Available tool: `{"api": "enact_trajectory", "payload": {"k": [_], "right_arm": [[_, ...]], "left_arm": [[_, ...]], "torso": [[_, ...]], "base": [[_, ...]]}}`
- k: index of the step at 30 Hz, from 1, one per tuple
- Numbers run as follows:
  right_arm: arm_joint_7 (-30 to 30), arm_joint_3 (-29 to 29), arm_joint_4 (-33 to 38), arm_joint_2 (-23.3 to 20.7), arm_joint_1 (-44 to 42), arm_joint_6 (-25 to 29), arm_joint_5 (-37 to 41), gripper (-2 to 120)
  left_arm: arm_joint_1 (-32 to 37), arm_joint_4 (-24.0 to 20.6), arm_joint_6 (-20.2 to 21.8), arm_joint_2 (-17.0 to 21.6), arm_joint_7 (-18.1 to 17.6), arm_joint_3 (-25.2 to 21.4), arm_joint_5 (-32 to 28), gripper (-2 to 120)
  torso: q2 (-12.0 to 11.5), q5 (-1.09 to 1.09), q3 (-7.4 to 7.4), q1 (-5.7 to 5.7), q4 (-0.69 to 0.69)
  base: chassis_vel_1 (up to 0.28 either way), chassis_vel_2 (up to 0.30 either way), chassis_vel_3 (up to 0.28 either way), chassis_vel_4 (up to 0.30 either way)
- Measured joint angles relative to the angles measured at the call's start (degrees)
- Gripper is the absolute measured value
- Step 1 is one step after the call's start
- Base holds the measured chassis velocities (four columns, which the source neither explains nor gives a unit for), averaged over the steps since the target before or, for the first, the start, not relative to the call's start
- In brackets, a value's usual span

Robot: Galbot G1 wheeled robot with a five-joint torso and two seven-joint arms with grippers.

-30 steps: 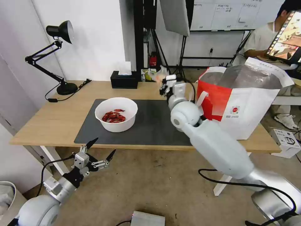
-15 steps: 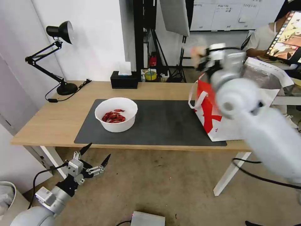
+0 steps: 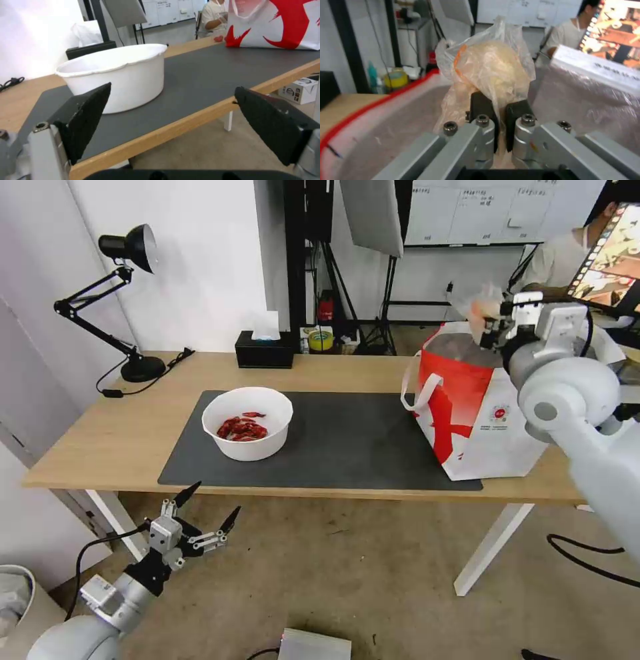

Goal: Pick up the trash from the table and place it into the takeout bag.

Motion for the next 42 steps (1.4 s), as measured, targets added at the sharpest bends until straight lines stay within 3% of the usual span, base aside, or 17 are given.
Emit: {"api": "enact_trajectory", "payload": {"k": [3,6,10,16,18,20,25,28,42], "right_arm": [[1.0,0.5,0.1,0.0,-1.1,0.0,0.3,3],[1.5,1.6,1.1,-0.1,-3.0,0.2,0.5,17],[2.0,2.0,1.6,-0.3,-3.7,0.3,0.5,25],[2.3,2.5,2.5,-0.9,-4.4,0.4,0.5,52],[2.3,2.6,2.5,-1.0,-4.4,0.4,0.5,54],[2.4,2.6,2.7,-1.2,-4.5,0.4,0.5,66],[2.4,2.8,3.0,-1.3,-4.9,0.4,0.5,80],[2.3,3.1,3.3,-1.4,-5.3,0.4,0.5,95],[1.3,4.2,3.6,-3.6,-3.9,-2.3,3.3,100]], "left_arm": [[0.0,0.0,0.0,0.0,0.0,0.1,0.0,100],[-0.4,0.1,0.0,0.0,0.0,0.6,0.0,100],[-0.7,0.2,0.1,0.1,0.0,1.0,0.1,100],[-1.3,0.3,0.1,0.1,0.0,1.5,0.1,100],[-1.3,0.3,0.1,0.1,0.0,1.4,0.1,100],[-1.3,0.3,0.1,0.1,0.0,1.3,0.1,100],[-1.3,0.2,0.1,0.1,0.0,1.1,0.1,100],[-1.3,0.2,0.1,0.2,-0.1,0.9,0.1,100],[-1.1,0.0,0.1,0.3,-0.2,0.7,0.1,100]], "torso": [[0.0,0.00,0.00,0.00,0.00],[0.0,0.00,0.00,0.00,0.00],[0.0,-0.01,0.00,0.00,0.00],[0.0,-0.01,0.00,0.00,0.00],[0.0,-0.01,0.00,0.00,0.00],[0.0,-0.01,0.00,0.00,0.00],[0.0,-0.01,0.00,0.00,0.00],[0.0,-0.01,0.00,0.00,0.00],[0.0,-0.01,0.00,0.00,0.00]], "base": [[0.000,0.000,0.000,0.000],[0.000,0.000,0.000,0.000],[0.000,0.000,0.000,0.000],[0.000,0.000,0.000,0.000],[0.000,0.000,0.000,0.000],[0.000,0.000,0.000,0.000],[0.000,0.000,0.000,0.000],[0.000,0.000,0.000,0.000],[0.000,0.000,0.000,0.000]]}}
